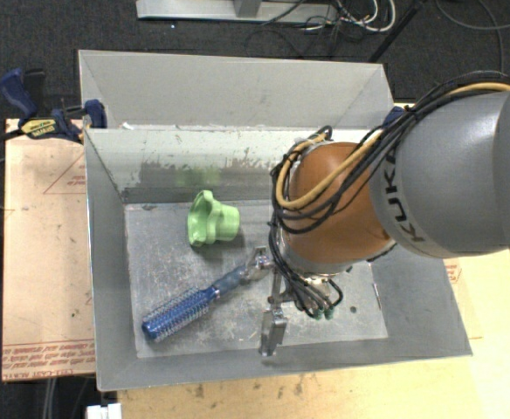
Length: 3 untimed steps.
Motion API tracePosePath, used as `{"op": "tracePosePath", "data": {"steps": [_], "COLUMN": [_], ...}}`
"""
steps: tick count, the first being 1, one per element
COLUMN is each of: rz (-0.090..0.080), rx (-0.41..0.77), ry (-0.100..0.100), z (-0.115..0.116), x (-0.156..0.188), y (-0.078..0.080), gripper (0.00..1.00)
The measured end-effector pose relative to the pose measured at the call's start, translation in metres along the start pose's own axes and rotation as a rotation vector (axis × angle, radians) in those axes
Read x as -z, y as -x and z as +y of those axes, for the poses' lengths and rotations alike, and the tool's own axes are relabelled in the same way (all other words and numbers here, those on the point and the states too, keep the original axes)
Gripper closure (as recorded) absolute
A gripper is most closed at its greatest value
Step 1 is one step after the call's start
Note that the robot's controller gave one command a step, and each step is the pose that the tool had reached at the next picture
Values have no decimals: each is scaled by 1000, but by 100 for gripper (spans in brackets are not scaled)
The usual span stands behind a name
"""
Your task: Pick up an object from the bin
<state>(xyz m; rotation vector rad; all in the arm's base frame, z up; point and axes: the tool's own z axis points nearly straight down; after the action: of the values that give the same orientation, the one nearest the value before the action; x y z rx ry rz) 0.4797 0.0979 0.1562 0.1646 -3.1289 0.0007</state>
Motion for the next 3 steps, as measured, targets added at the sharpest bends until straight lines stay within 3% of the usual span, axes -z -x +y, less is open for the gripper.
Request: {"op": "tracePosePath", "data": {"steps": [1,2,3], "rz": [-12,-18,-20], "rx": [-49,-129,-127], "ry": [5,4,4], "z": [61,34,35], "x": [0,-83,-78], "y": [25,57,57], "gripper": [0,0,100]}}
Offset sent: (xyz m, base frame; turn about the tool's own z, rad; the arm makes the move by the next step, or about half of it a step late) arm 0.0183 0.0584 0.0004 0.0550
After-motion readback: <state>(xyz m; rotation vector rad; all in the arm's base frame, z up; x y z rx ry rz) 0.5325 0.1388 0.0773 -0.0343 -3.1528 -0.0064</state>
